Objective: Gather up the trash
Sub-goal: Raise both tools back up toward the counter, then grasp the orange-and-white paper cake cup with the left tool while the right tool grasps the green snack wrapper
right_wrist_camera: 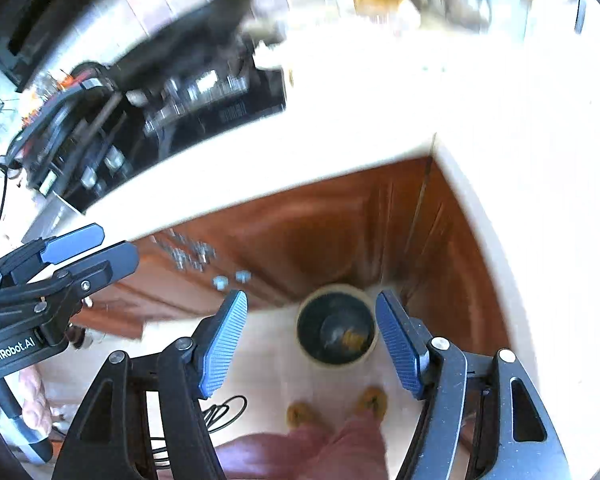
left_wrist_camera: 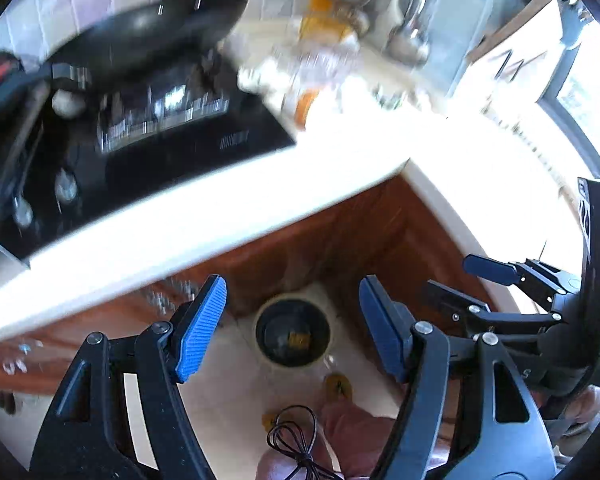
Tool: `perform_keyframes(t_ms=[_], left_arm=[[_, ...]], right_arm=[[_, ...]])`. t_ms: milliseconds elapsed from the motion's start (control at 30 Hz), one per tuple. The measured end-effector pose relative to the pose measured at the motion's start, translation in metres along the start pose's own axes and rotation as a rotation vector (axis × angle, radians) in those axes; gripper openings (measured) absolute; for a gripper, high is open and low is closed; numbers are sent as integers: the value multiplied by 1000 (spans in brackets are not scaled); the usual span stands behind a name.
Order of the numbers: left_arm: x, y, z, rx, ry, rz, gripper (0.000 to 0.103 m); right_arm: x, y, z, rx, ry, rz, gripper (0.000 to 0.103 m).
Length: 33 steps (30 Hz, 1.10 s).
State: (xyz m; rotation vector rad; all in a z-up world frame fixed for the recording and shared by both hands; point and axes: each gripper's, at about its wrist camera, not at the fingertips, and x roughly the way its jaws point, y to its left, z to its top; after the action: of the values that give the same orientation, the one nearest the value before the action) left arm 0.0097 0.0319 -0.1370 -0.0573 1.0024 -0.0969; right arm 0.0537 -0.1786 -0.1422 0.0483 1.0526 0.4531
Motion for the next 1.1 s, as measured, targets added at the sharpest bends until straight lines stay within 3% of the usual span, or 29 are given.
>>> perform_keyframes(t_ms=[233, 533, 767, 1100], left_arm=[[-42, -17, 44, 82, -94, -1, 67], [-76, -28, 81, 136, -176, 6, 67], [-75, -31, 104, 155, -207, 8, 67], [-37, -52, 151, 218, -225, 49, 67]], right_arm=[[-99, 15, 47, -31, -148, -108, 76], [-149, 19, 80, -14, -245, -158, 77], [-147, 24, 104, -36, -295, -219, 80], [-110, -17, 173, -73, -277, -194, 80]])
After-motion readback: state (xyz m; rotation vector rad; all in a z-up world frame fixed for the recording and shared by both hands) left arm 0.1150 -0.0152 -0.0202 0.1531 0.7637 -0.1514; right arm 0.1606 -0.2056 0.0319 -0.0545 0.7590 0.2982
